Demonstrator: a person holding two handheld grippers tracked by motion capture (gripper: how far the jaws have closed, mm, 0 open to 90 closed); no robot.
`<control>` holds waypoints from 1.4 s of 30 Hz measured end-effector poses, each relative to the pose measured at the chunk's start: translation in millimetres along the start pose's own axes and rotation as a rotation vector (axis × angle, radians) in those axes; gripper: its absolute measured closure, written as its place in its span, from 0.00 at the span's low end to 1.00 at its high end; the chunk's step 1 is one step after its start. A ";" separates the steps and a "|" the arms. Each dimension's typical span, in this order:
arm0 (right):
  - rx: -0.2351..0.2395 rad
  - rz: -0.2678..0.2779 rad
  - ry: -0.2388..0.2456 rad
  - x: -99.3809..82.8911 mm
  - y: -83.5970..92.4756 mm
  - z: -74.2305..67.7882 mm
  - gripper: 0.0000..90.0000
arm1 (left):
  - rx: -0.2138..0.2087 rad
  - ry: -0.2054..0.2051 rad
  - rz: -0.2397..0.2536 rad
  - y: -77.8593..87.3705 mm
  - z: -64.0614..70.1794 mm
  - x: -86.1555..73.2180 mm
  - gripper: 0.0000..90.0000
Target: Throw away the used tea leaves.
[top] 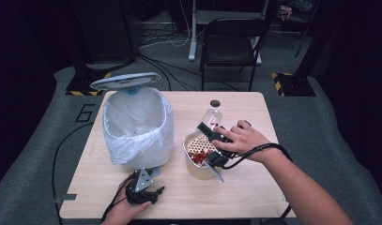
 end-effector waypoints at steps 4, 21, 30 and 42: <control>-0.020 0.032 -0.100 -0.5 -0.4 11.3 0.53 | 0.000 0.000 0.000 0.0 0.0 0.0 0.26; 0.040 0.122 -0.652 -12.9 -3.0 23.6 0.53 | 0.000 0.000 0.001 0.0 0.0 0.1 0.26; 0.119 0.139 -0.952 -18.1 -4.3 32.3 0.53 | 0.000 0.000 0.000 0.0 0.0 0.0 0.26; 0.209 0.226 -1.416 -27.7 -7.1 36.2 0.54 | 0.000 0.001 0.001 0.0 0.0 0.1 0.26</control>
Point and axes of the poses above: each handheld gripper's, and its own axes: y roughly backward along the jaws, x roughly out of its top, z roughly to its right, the point moved 10 cm from there along -y, roughly forward along the jaws
